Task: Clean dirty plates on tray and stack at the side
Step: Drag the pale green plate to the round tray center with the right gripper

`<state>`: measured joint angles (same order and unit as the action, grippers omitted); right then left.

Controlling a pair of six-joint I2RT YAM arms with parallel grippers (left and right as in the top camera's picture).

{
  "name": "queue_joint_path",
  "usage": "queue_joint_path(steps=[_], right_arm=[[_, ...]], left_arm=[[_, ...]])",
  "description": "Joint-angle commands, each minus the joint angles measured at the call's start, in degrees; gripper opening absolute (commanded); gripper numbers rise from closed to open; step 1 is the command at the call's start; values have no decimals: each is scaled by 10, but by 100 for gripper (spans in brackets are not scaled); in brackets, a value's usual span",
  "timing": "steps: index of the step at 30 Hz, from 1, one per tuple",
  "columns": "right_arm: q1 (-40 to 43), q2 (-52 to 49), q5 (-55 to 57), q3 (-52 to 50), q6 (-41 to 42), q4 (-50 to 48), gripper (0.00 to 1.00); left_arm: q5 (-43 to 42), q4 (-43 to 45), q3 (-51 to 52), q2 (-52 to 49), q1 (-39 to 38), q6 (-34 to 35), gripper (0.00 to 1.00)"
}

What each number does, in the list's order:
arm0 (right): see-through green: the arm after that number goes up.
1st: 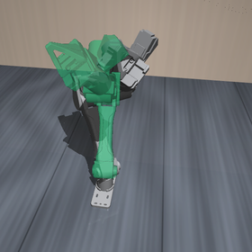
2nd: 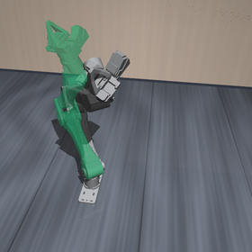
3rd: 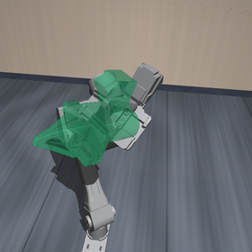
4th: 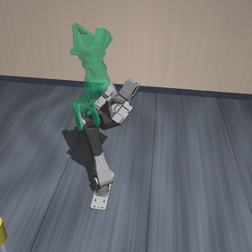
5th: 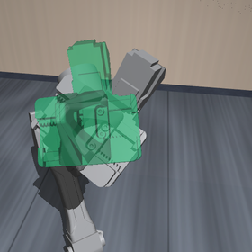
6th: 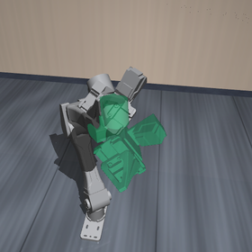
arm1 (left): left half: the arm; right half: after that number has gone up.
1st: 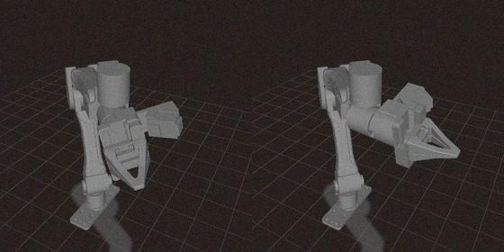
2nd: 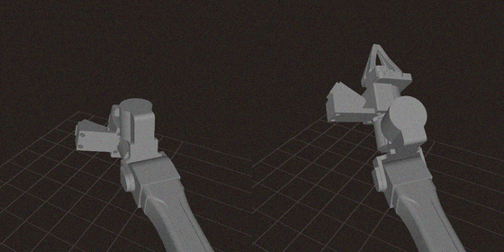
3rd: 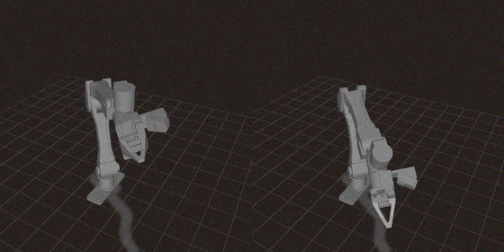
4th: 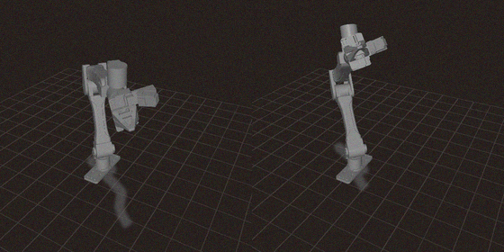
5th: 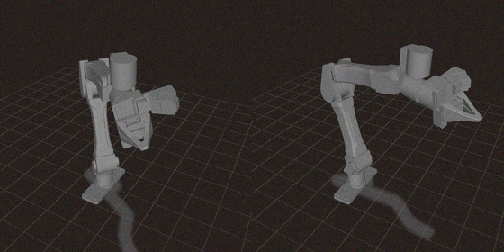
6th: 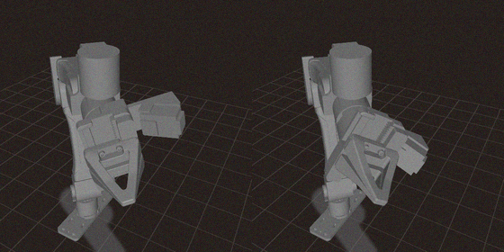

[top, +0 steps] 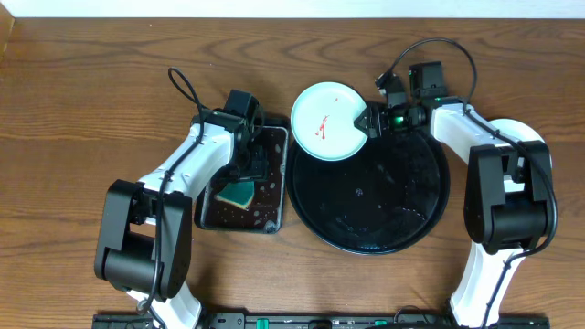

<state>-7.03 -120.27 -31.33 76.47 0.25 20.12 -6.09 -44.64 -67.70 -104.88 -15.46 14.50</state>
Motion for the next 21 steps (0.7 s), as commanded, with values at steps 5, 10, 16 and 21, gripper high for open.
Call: queue_joint_path(steps=[5, 10, 16, 21], right_arm=[[0, 7, -2, 7, 19, 6, 7], [12, 63, 18, 7, 19, 60, 1], [14, 132, 130, 7, 18, 195, 1], [12, 143, 184, 4, 19, 308, 1]], left_arm=[[-5, -1, -10, 8, 3, -10, 67], [-5, -1, -10, 8, 3, -10, 67], [-5, -1, -10, 8, 3, -10, 67], [-5, -4, -10, 8, 3, -10, 67]])
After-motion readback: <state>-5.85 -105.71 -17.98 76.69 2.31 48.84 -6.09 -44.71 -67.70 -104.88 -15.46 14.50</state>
